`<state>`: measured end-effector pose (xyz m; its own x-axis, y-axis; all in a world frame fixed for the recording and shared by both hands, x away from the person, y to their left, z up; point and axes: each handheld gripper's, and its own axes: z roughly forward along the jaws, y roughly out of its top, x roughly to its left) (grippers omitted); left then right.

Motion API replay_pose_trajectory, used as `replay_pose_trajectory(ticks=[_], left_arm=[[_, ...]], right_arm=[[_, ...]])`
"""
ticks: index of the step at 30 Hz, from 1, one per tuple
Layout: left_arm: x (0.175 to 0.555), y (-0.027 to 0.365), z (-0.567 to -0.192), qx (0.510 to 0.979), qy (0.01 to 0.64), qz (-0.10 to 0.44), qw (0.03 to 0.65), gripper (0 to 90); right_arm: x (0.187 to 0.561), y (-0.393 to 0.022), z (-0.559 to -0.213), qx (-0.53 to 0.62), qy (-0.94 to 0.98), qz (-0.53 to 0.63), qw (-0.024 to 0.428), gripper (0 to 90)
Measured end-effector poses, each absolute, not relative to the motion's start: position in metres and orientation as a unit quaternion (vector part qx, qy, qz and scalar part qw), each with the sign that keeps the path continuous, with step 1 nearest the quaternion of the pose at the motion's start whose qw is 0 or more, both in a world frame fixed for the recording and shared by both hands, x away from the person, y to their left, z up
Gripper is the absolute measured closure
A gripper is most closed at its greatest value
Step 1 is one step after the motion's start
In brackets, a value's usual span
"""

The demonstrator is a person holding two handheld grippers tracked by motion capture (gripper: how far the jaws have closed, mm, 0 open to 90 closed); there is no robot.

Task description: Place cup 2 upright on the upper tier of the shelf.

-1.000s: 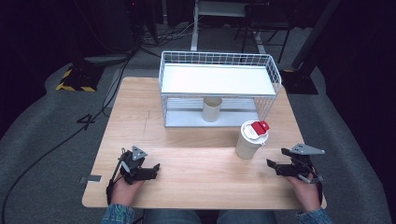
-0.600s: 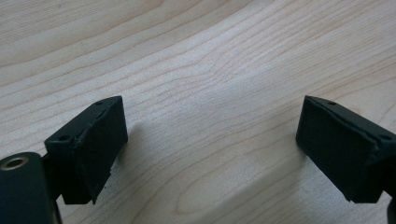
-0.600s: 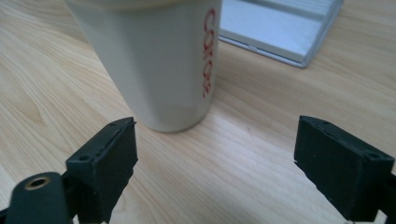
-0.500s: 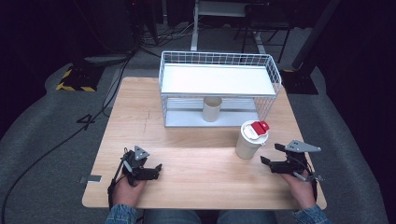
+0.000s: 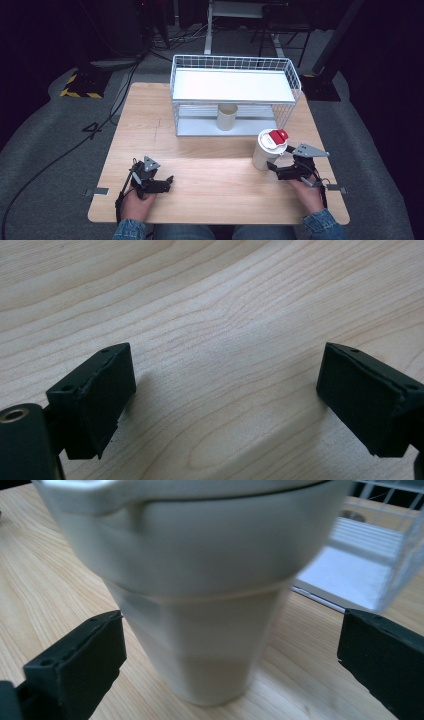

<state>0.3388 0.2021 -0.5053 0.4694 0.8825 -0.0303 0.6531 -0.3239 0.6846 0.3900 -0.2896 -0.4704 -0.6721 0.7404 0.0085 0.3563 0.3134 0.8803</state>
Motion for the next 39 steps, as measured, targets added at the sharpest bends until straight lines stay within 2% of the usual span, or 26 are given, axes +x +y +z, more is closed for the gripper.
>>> replay_pose_trajectory(ticks=[22,27,28,39], left_arm=[[0.339,0.202,-0.505,0.794,0.483,0.177,0.323,9.5],[0.339,0.202,-0.505,0.795,0.482,0.177,0.323,9.5],[0.339,0.202,-0.505,0.795,0.483,0.177,0.323,9.5],[0.339,0.202,-0.505,0.794,0.483,0.177,0.323,9.5]], right_arm=[[0.409,-0.267,-0.481,0.357,0.744,0.534,0.185,0.1],[0.409,-0.265,-0.480,0.352,0.744,0.535,0.188,4.8],[0.408,-0.264,-0.480,0.350,0.744,0.538,0.186,9.4],[0.406,-0.262,-0.480,0.346,0.748,0.530,0.201,10.8]])
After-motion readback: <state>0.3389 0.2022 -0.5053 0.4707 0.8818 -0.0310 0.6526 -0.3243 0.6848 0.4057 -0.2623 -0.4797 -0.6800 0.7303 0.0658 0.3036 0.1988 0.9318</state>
